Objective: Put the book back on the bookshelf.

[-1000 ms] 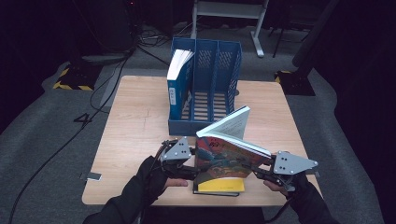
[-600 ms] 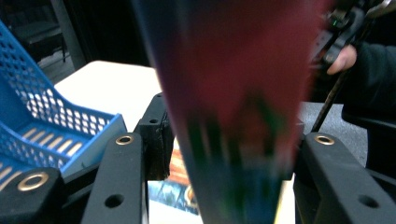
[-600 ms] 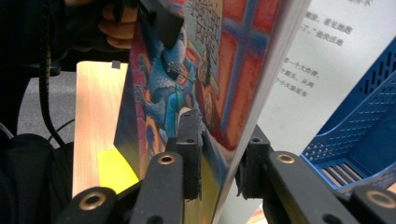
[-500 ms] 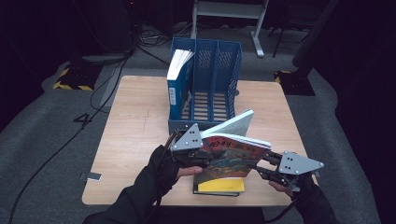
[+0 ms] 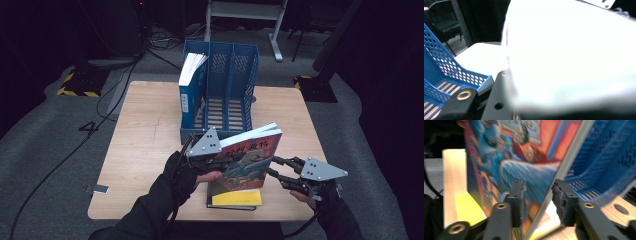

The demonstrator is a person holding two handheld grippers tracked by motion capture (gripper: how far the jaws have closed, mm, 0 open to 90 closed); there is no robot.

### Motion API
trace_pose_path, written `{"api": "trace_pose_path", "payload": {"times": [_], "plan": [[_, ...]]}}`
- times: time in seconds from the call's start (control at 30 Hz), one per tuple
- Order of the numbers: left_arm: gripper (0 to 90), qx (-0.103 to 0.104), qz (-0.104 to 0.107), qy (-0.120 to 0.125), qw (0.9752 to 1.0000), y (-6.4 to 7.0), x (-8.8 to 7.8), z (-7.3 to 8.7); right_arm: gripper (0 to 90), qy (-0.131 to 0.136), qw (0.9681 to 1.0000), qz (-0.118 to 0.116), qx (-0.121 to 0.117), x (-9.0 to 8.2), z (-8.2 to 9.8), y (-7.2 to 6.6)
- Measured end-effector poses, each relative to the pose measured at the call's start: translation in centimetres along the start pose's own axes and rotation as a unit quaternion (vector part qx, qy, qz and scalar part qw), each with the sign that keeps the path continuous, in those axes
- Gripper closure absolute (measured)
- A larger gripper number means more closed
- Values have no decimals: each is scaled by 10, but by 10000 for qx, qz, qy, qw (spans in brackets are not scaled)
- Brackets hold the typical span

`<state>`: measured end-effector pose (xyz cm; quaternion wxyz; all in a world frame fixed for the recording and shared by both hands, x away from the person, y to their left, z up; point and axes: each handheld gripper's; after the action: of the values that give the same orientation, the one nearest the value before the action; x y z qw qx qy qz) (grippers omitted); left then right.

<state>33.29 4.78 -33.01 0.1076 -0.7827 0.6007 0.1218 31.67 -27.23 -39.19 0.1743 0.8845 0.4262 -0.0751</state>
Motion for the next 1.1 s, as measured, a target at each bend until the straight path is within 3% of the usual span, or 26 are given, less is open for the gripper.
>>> {"api": "trace_pose_path", "payload": {"times": [0.27, 0.33, 0.47, 0.6, 0.7, 0.8, 0.97, 1.1], "plan": [[719, -35, -26, 48, 10000, 0, -1, 2, 436, -280, 9989, 263, 261, -6, 20, 17], [722, -19, 17, 71, 10000, 1, -1, 2, 422, -398, 9976, 466, 316, -8, 29, 23], [724, -49, 12, 93, 9999, 1, -1, 2, 392, -706, 9940, 652, 530, -9, 49, 35], [730, -73, 30, 138, 9999, -1, -1, 3, 371, -1173, 9867, 723, 866, -2, 70, 46], [732, -110, -20, 150, 9998, -3, 0, 2, 357, -1621, 9803, 784, 814, 6, 85, 50], [734, -97, -49, 130, 9999, -5, 3, 0, 356, -1887, 9749, 779, 888, 12, 97, 53], [736, -20, -120, 103, 9999, -6, 7, -9, 352, -2036, 9722, 749, 882, 17, 102, 53], [738, 103, -328, 91, 9994, -9, 9, -22, 343, -2030, 9718, 757, 932, 18, 102, 53]]}}
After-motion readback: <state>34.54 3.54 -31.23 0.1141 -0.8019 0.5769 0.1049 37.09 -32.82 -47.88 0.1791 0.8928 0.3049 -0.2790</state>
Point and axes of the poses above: each handheld gripper's, and its own axes: x roughly forward along the jaws, z roughly out of its underside, y roughly to its right, and after that the axes turned 6 degrees about z, right-handed
